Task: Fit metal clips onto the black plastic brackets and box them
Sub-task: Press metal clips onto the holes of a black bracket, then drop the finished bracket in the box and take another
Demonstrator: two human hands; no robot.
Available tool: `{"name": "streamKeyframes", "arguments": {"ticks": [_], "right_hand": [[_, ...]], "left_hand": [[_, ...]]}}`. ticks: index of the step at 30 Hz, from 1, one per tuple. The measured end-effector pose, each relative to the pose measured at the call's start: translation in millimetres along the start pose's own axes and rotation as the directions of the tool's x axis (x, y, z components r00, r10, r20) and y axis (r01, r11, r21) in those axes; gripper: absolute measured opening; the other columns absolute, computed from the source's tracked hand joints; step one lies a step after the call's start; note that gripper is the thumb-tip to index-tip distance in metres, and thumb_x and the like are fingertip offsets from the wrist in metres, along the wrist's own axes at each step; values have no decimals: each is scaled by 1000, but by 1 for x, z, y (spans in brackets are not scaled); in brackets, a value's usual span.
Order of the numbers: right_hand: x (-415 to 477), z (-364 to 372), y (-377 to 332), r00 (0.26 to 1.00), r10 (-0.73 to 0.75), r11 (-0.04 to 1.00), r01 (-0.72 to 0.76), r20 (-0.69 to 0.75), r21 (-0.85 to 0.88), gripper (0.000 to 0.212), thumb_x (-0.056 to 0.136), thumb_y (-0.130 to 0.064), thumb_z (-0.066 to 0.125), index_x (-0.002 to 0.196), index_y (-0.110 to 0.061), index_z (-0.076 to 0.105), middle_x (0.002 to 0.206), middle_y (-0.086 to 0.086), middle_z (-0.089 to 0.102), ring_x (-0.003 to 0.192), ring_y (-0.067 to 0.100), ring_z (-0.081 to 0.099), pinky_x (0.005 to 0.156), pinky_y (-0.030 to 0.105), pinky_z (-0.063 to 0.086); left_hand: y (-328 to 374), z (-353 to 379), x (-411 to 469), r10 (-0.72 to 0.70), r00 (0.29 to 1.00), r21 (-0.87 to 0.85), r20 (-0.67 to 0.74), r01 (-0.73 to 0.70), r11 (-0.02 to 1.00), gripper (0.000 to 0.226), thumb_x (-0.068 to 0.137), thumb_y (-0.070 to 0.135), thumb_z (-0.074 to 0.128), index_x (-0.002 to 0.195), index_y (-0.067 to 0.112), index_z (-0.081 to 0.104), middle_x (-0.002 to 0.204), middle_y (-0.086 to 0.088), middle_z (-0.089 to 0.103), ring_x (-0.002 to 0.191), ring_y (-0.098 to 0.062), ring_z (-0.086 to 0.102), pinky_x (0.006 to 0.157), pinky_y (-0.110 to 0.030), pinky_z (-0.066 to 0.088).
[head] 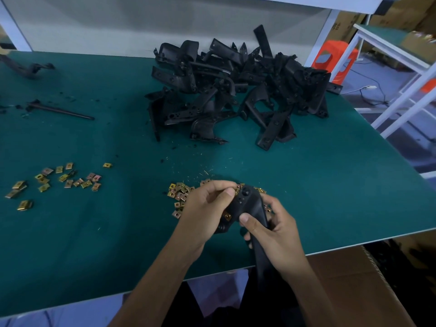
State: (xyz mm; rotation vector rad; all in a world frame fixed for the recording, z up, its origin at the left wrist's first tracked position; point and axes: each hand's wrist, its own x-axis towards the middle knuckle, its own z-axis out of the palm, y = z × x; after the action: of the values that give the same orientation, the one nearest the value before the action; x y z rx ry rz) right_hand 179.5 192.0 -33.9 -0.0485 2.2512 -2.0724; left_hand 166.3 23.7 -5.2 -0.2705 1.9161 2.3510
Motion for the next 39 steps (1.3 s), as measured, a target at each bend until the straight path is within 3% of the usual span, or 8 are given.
{"name": "streamKeyframes", "arguments": {"ticks": [6,11,15,21,26,33,39], "right_hand": [[0,0,0,1000,-4,1000,4,11,-4,42,78,-42,82,117,-43,65,79,11,71,61,19,65,54,29,53],[1,1,0,1000,-16,1000,16,20,-20,42,80,-42,80,119,-43,66,78,9,71,60,18,65,53,29,53],[1,2,-2,999,-40,999,40,9,-31,39,81,-40,79,118,-41,66,77,9,70,59,19,64,52,29,52],[0,0,0,1000,-24,1000,24,13,-10,41,79,-44,81,117,-43,66,77,9,70,59,17,64,52,29,52],[1,-1,0,1000,-21,1000,21,15,-6,42,79,-44,81,118,-43,66,77,9,70,59,17,64,52,29,52],[1,0,-3,999,-27,1000,27,31,-2,42,80,-43,81,119,-44,66,76,10,70,58,17,63,52,29,52],[0,0,-5,999,-32,999,33,42,-24,42,81,-43,79,121,-44,66,78,10,70,58,17,62,53,29,53]], "left_hand": [[2,-1,-1,-31,999,-60,12,32,998,17,96,13,66,94,23,79,91,3,78,83,-6,72,67,-14,52],[5,-4,-2,-39,998,-28,53,41,999,14,96,13,66,100,16,79,89,1,78,79,-5,71,66,-14,51],[3,-1,-7,-64,990,-11,123,66,998,16,95,14,68,104,22,78,96,-2,78,86,-11,72,69,-18,53],[9,-4,-3,-157,984,-264,80,173,949,20,98,9,60,95,16,79,93,-6,77,83,-14,73,69,-21,57],[10,-5,-3,-76,997,-109,30,79,991,16,98,8,61,100,14,76,82,4,75,74,-4,68,69,-15,54],[7,-2,-4,-17,1000,-38,13,18,999,15,97,6,63,97,13,77,69,10,70,65,0,64,61,-13,49],[8,-5,-6,47,999,81,14,-48,996,18,96,9,66,94,22,79,79,8,77,68,3,67,60,-11,49]]}}
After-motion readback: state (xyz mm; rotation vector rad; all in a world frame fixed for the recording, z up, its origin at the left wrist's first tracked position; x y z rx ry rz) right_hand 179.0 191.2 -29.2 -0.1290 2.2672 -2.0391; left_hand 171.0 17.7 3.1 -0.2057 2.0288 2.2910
